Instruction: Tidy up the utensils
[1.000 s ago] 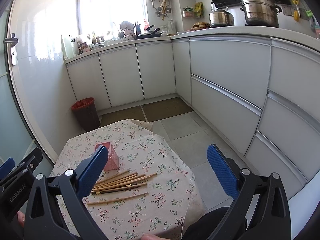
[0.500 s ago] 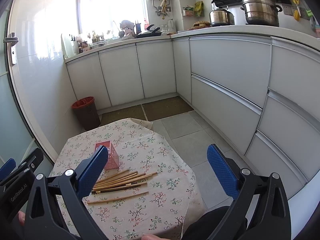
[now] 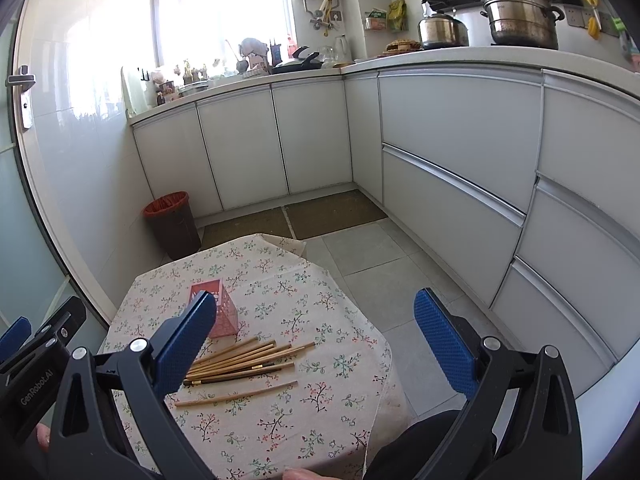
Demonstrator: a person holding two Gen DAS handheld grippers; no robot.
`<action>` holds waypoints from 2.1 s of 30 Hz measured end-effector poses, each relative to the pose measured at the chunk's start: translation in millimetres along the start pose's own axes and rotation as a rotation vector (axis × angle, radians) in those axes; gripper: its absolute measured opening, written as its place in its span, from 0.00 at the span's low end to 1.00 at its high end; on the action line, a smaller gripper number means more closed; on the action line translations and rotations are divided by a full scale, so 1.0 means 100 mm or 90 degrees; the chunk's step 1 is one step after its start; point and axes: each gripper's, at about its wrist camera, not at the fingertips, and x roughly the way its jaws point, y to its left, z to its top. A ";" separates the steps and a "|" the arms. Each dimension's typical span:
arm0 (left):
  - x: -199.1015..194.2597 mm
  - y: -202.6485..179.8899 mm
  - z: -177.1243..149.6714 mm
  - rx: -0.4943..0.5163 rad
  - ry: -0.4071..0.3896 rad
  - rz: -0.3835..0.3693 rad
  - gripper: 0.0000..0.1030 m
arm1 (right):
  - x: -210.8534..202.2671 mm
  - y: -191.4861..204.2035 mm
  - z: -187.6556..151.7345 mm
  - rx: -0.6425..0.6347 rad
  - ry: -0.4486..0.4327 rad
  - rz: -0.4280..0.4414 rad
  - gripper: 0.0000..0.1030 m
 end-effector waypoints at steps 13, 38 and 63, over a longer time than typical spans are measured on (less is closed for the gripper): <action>0.01 0.00 0.00 0.000 0.002 -0.001 0.93 | 0.02 0.00 0.00 0.001 0.004 0.000 0.94; 2.31 0.08 -0.59 0.001 0.251 -0.070 0.93 | 1.62 -0.52 -0.47 0.105 0.269 -0.065 0.94; 3.57 -0.27 -0.66 0.312 0.205 0.176 0.63 | 2.60 -0.58 -0.84 0.071 0.373 -0.088 0.94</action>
